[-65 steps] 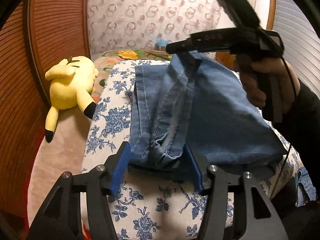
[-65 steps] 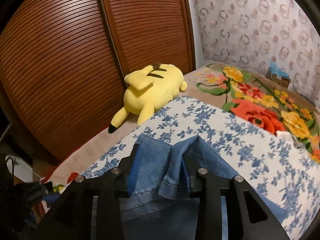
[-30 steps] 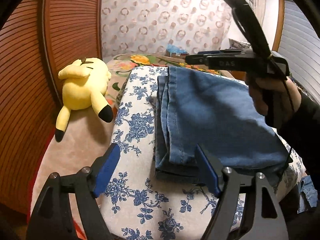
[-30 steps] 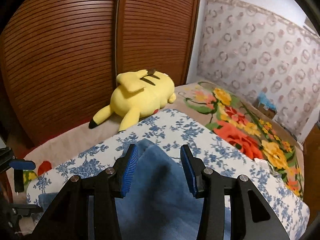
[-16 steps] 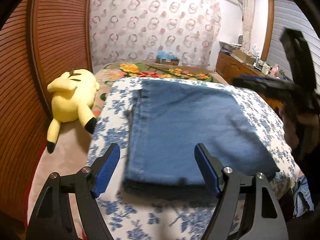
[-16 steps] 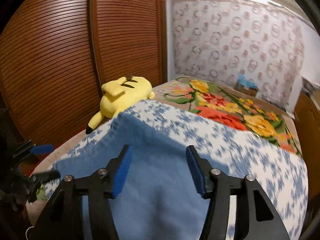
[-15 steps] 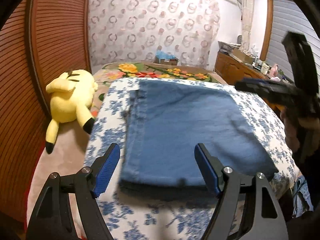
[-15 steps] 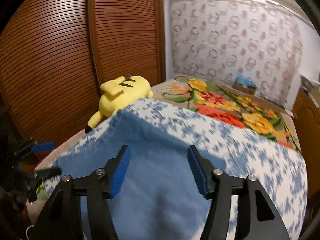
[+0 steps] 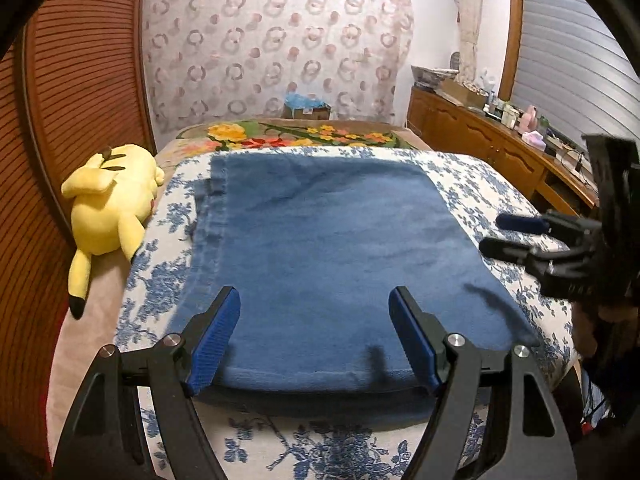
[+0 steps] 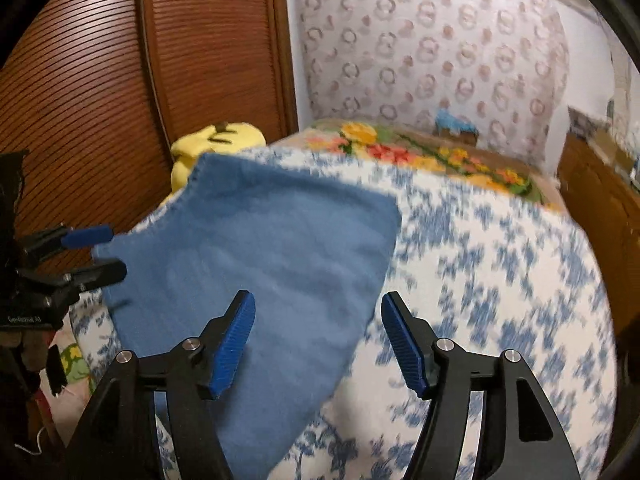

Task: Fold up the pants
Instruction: 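Open the left gripper and flatten the folded jeans stack, then grasp the folded jeans end with the right gripper and lift it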

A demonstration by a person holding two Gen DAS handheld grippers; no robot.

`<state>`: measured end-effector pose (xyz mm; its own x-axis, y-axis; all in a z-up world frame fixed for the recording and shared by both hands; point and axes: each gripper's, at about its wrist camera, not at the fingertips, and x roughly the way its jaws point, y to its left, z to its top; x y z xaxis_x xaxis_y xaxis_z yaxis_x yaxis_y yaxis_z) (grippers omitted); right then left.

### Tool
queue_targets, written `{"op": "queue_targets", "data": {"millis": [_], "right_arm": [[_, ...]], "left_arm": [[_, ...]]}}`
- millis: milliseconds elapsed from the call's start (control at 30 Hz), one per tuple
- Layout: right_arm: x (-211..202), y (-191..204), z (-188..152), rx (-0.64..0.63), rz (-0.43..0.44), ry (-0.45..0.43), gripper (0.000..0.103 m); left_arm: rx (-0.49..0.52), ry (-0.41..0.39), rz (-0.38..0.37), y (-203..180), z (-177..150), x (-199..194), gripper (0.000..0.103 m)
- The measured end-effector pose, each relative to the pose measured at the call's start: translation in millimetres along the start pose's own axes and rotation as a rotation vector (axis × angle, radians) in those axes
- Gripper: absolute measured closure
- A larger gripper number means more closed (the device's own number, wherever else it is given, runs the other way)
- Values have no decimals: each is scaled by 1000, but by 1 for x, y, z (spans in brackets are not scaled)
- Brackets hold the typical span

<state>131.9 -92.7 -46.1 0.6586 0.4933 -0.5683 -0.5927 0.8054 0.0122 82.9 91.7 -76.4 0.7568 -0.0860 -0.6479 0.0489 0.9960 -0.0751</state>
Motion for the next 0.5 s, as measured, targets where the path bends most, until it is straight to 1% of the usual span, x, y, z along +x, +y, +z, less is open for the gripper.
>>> {"op": "queue_targets", "data": {"millis": [133, 267, 433, 500], "right_arm": [[6, -1, -8, 40, 1, 35, 35], [19, -2, -12, 87, 25, 84, 35], [33, -6, -12, 154, 102, 114, 35], [36, -5, -10, 157, 119, 113, 36]], "left_arm": [[7, 29, -9, -6, -6, 10, 25], [6, 52, -11, -8, -11, 17, 25], [-2, 63, -13, -7, -14, 20, 25], [-3, 62, -13, -6, -14, 20, 25]]}}
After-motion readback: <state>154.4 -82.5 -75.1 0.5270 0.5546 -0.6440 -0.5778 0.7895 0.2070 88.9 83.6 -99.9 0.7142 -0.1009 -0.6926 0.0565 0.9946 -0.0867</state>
